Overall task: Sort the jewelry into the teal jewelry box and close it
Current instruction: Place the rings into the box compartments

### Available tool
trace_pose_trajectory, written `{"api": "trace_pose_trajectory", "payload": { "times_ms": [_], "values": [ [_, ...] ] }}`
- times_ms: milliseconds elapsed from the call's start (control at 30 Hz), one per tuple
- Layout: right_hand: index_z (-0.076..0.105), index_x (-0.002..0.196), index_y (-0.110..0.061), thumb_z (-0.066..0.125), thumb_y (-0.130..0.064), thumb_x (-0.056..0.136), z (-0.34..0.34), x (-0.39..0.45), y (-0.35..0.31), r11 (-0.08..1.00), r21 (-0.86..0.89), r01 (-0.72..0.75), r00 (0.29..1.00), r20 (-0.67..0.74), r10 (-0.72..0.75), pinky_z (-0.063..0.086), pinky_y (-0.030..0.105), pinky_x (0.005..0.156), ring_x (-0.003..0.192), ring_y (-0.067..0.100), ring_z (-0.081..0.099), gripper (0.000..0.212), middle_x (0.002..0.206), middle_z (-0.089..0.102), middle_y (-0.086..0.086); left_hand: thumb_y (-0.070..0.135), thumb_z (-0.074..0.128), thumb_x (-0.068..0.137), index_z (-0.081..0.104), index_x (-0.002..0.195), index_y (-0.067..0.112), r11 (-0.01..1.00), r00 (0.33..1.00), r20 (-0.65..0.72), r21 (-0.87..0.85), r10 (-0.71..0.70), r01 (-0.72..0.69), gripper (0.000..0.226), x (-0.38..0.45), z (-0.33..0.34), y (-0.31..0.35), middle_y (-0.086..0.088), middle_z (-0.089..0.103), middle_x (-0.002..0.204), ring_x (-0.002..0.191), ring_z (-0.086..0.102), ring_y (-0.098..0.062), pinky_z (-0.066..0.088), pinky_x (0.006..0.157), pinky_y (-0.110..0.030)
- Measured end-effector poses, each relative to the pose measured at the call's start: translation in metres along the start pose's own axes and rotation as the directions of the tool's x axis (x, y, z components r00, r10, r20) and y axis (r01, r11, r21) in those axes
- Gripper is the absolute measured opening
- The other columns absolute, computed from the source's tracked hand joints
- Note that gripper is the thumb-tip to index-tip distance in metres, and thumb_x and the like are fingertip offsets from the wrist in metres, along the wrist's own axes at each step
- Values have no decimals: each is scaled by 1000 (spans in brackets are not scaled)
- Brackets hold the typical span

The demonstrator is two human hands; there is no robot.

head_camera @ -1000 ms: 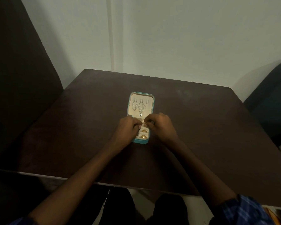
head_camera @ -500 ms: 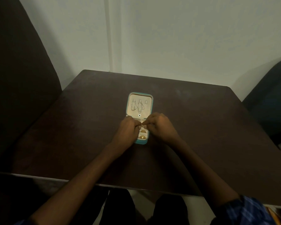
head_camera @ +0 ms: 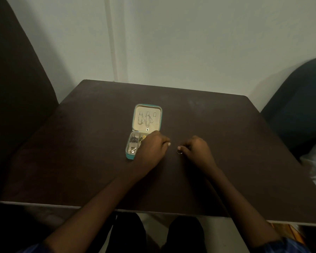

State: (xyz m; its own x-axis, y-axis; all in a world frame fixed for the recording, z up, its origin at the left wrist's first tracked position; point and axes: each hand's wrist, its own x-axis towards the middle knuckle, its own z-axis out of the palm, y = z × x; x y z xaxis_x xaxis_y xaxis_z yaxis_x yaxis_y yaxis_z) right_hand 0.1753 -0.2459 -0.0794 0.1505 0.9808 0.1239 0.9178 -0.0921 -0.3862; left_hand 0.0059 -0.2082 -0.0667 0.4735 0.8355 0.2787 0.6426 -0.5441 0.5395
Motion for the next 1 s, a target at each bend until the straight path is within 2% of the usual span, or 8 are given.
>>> {"api": "trace_pose_trajectory", "payload": {
  "times_ms": [233, 400, 500, 600, 700, 800, 900, 1000],
  "values": [
    [65, 90, -9, 53, -26, 92, 8, -8, 1, 997, -78, 27, 998, -57, -31, 33, 28, 66, 90, 25, 52, 21, 90, 52, 6, 24, 53, 92, 71, 95, 7, 998, 993, 114, 60, -23, 16, 24, 0, 8, 3, -10, 63, 99, 87, 59, -19, 49, 83, -37],
    [52, 79, -11, 50, -25, 94, 3, -11, -4, 998, -68, -11, 997, -71, 6, 33, 30, 63, 81, 24, 52, 20, 86, 56, 8, 24, 54, 92, 71, 96, 10, 1000, 996, 89, 27, 7, -10, 22, 2, 8, 2, -9, 64, 96, 88, 60, -20, 47, 81, -35],
    [57, 77, -11, 55, -21, 91, -1, -14, -15, 979, 201, 20, 985, -172, 15, 36, 26, 59, 66, 13, 57, 17, 72, 63, 2, 22, 57, 91, 71, 105, 13, 988, 998, 45, -152, 42, -35, 22, 1, 5, 2, -5, 71, 99, 91, 63, -15, 45, 82, -25],
    [65, 81, -13, 59, -19, 90, -1, -13, -32, 882, 471, 13, 985, -157, 69, 40, 7, 52, 55, -5, 58, 12, 61, 60, -12, 19, 62, 87, 73, 102, 18, 876, 997, 45, -476, -58, 73, 18, 1, 0, -4, 3, 73, 95, 87, 65, -1, 48, 83, -16],
    [70, 89, -7, 61, -15, 89, 1, -8, -42, 684, 729, -16, 991, -80, 108, 47, 18, 54, 56, 0, 59, 12, 67, 66, 0, 11, 65, 84, 72, 93, 17, 749, 978, 45, -636, -204, 185, 12, 3, -7, -13, 2, 72, 87, 80, 66, 2, 51, 78, -16],
    [68, 103, -3, 61, -6, 88, 4, -3, -50, 561, 827, -15, 999, -15, 48, 55, 23, 64, 74, 9, 66, 17, 88, 71, 9, 6, 67, 82, 70, 87, 15, 661, 949, -7, -719, -316, 215, 10, 4, -16, -17, -1, 70, 82, 78, 67, -9, 54, 76, -24],
    [69, 107, -4, 62, -8, 87, 9, 9, -59, 598, 800, 42, 997, -76, 31, 53, 22, 65, 77, 9, 68, 22, 95, 73, 8, 10, 68, 82, 68, 82, 19, 691, 941, -28, -685, -338, 228, 9, 7, -20, -23, 0, 71, 81, 78, 69, -14, 57, 74, -30],
    [70, 106, -7, 62, -7, 86, 11, 21, -66, 757, 645, 104, 992, -125, -30, 50, 12, 67, 80, 2, 65, 22, 100, 73, 8, 11, 67, 83, 67, 80, 23, 755, 949, 5, -605, -315, 254, 12, 12, -28, -38, 0, 71, 82, 78, 69, -16, 57, 73, -37]
  ]
}}
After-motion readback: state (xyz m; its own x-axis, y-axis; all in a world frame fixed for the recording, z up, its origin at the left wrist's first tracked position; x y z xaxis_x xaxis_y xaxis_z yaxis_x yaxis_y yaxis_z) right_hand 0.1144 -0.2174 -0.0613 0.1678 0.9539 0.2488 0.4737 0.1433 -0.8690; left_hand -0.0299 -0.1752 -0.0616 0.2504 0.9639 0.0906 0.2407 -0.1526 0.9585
